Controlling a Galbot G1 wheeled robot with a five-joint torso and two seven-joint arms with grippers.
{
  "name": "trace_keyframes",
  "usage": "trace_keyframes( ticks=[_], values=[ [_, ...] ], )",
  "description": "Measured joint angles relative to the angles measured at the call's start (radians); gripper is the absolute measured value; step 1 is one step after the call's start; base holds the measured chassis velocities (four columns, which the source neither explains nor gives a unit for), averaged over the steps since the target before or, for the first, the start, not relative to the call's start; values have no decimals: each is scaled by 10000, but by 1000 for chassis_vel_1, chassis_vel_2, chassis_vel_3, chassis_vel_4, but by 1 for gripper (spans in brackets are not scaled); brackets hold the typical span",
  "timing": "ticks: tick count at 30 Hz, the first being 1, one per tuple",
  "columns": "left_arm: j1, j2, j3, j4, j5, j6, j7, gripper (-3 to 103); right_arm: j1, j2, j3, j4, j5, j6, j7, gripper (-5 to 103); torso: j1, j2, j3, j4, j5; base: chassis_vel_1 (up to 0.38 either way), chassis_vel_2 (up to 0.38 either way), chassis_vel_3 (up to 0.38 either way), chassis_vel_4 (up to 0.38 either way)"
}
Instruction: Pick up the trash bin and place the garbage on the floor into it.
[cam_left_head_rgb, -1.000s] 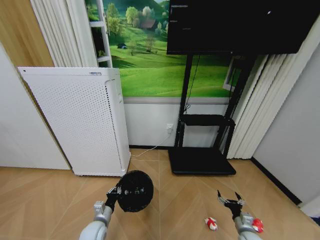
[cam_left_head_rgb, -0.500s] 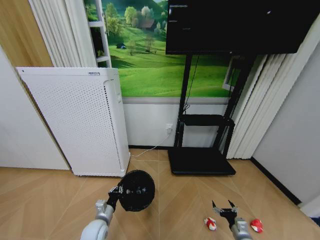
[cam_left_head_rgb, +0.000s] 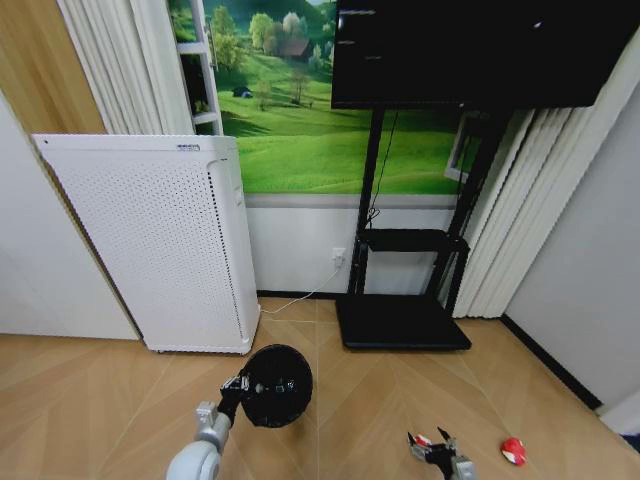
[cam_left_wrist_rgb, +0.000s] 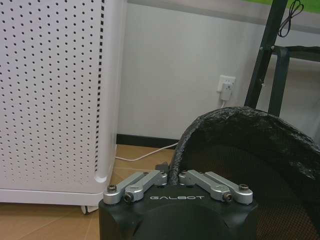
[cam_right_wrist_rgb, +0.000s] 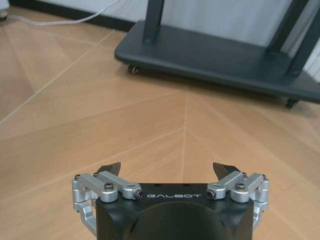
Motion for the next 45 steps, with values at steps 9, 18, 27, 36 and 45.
trace_keyframes(
  ticks=[9, 18, 27, 36, 45],
  values=[
    [-456, 15, 316, 561, 50, 10, -1, 4, 1413, 183, -1640, -2359, 108, 129, -216, 100, 0, 0, 0, 0, 0, 0, 0, 0, 0],
    [-677, -116, 485, 868, 107, 13, -9, 4, 2893, 597, -2091, -4252, -83, 418, -357, 100, 1, 0, 1, 3, 2, 0, 0, 0, 0],
    [-694, -169, 534, 937, 152, -19, -3, 4, 3089, 535, -2106, -4910, -281, 532, -519, 100, 0, 0, 0, 0, 0, 0, 0, 0, 0],
    [-687, -226, 546, 1006, 207, -78, 3, 4, 3308, 941, -1951, -5837, -755, 771, -650, 100, 1, 0, 0, 1, 1, 0, 0, 0, 0],
    [-677, -284, 566, 1104, 246, -132, 9, 4, 3822, 1094, -1935, -6519, -838, 821, -692, 100, 1, -1, 1, 2, 0, 0, 0, 0, 0]
  ],
)
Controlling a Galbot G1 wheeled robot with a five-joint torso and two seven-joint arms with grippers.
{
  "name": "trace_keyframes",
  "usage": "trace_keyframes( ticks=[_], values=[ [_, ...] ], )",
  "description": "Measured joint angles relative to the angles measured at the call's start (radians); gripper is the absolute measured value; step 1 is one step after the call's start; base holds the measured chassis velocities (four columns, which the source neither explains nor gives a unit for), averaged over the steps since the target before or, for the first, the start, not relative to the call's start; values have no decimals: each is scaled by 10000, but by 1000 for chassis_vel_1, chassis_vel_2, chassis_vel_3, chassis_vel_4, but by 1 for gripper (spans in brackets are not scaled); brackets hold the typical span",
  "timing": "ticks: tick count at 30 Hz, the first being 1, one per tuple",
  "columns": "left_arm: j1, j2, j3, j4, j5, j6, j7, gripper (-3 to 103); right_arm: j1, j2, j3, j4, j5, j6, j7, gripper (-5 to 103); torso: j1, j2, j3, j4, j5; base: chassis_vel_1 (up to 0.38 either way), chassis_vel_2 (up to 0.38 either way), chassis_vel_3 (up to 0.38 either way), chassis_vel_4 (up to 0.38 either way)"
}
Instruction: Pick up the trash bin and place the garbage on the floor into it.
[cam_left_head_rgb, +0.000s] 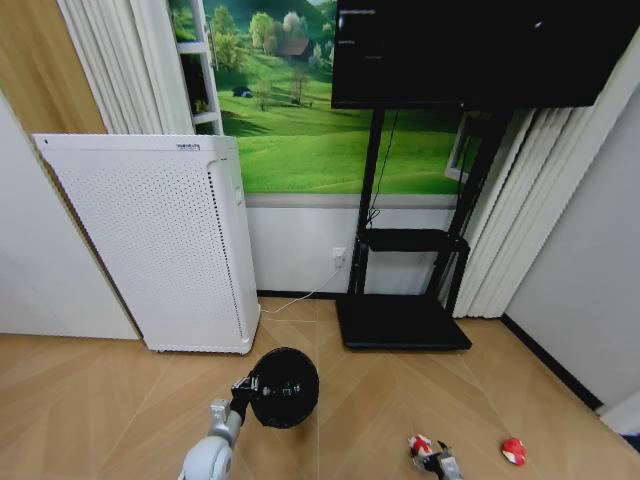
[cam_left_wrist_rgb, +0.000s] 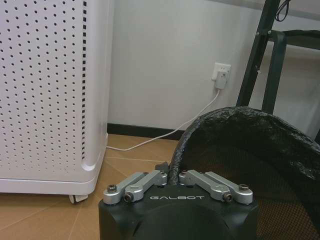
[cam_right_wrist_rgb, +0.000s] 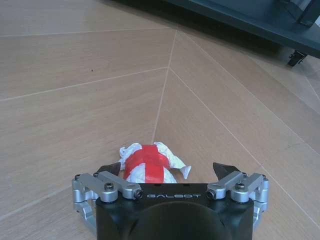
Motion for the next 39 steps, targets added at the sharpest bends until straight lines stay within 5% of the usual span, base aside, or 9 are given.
trace_keyframes(
  ticks=[10, 28, 39],
  values=[
    [-81, 15, 45, 121, 4, -34, 8, 4, -6, 93, -7, -198, -250, -15, -100, 103, 0, 0, 0, -3, 1, 0, 0, 0, 0],
    [-111, 10, 100, 226, 11, -95, 11, 4, -9, 133, 10, -236, -469, 22, -282, 37, 0, 1, -1, -3, -1, 0, 0, 0, 0],
    [-12, -76, 107, 230, 91, -155, 9, 4, -174, 155, 221, -209, -802, 203, -321, 25, 0, 1, -1, 0, 1, 0, 0, 0, 0]
  ],
)
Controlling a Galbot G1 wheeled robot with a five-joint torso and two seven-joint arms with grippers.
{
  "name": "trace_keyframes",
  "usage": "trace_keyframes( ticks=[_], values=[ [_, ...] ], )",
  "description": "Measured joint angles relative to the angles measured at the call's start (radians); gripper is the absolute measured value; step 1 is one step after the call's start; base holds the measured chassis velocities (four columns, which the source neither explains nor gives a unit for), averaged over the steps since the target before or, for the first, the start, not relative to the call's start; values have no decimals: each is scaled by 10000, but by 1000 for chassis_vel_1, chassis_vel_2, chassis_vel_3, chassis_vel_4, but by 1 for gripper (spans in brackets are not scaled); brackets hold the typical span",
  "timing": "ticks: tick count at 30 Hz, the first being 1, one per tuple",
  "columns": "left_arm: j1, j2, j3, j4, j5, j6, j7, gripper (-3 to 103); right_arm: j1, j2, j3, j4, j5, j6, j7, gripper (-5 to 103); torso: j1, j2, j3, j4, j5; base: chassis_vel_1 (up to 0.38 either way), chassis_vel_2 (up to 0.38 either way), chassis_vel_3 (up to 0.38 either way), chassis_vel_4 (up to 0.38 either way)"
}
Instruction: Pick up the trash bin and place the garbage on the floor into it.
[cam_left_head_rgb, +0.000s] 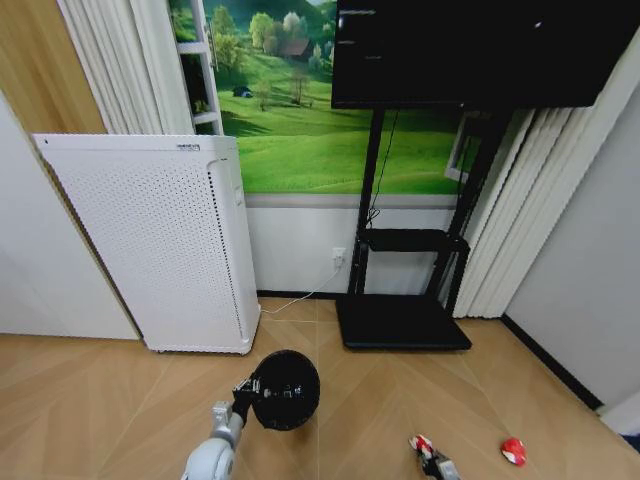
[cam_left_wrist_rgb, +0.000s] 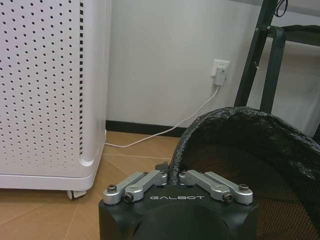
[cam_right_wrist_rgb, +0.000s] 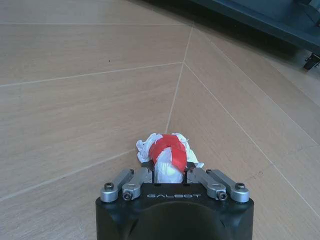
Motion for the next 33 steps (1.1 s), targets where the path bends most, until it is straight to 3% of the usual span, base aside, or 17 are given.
trace_keyframes(
  ticks=[26, 33],
  values=[
    [-182, -133, 29, 92, 20, 9, -3, 4, -110, -98, 62, 205, -44, -5, -94, 25, 0, -1, 1, -1, 6, 0, 0, 0, 0],
    [-219, -133, 94, 92, 20, 51, -17, 4, -320, -758, 330, 1225, 367, -61, -87, 25, 0, -3, 1, -1, 2, 0, 0, 0, 0]
  ],
)
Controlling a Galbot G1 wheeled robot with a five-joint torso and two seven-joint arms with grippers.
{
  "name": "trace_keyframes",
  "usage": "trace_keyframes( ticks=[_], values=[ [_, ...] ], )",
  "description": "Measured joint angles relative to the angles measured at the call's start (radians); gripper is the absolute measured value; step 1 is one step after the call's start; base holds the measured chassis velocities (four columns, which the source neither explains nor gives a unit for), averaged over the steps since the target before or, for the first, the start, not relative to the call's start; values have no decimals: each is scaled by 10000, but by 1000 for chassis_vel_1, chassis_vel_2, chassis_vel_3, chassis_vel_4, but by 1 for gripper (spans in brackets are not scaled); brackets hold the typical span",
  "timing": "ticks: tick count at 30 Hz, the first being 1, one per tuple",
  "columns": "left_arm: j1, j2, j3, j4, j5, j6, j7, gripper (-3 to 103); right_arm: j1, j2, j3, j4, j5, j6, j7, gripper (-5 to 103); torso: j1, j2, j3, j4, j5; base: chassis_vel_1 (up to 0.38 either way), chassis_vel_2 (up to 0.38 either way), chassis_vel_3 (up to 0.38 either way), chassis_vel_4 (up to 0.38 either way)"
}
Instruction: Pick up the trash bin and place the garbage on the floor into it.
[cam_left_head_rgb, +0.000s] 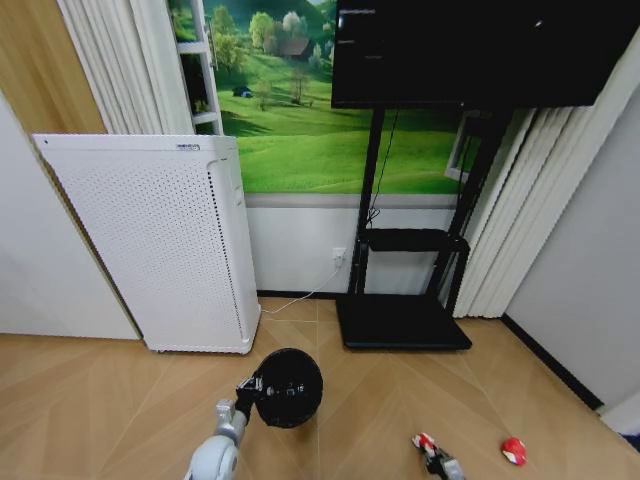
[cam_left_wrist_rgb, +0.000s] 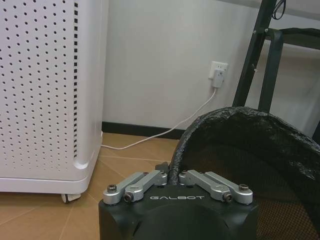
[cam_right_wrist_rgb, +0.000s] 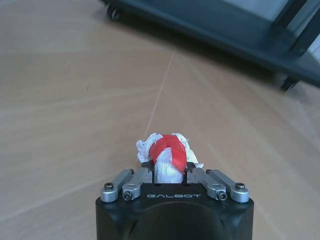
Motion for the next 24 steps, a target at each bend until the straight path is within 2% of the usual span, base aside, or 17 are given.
trace_keyframes(
  ticks=[11, 15, 19, 24],
  values=[
    [-75, -40, 56, 22, 12, 18, -25, 4, -1235, -946, 979, 2578, 453, -107, -14, 25, 0, 1, 0, 0, 0, 0, 0, 0, 0],
    [-161, -37, 104, 35, 17, 34, -31, 4, -1869, -1167, 1581, 3452, 285, 311, -243, 25, 0, 1, 0, -1, -3, 0, 0, 0, 0],
    [-294, -97, 247, 34, 46, 92, -68, 4, -2422, -1314, 2211, 4244, 82, 942, -826, 25, 0, 1, 0, 0, -2, 0, 0, 0, 0],
    [-349, -211, 475, 35, 134, 121, -124, 4, -2917, -1410, 2837, 5157, 55, 1367, -1428, 25, 0, 3, 0, 1, -3, 0, 0, 0, 0]
  ],
)
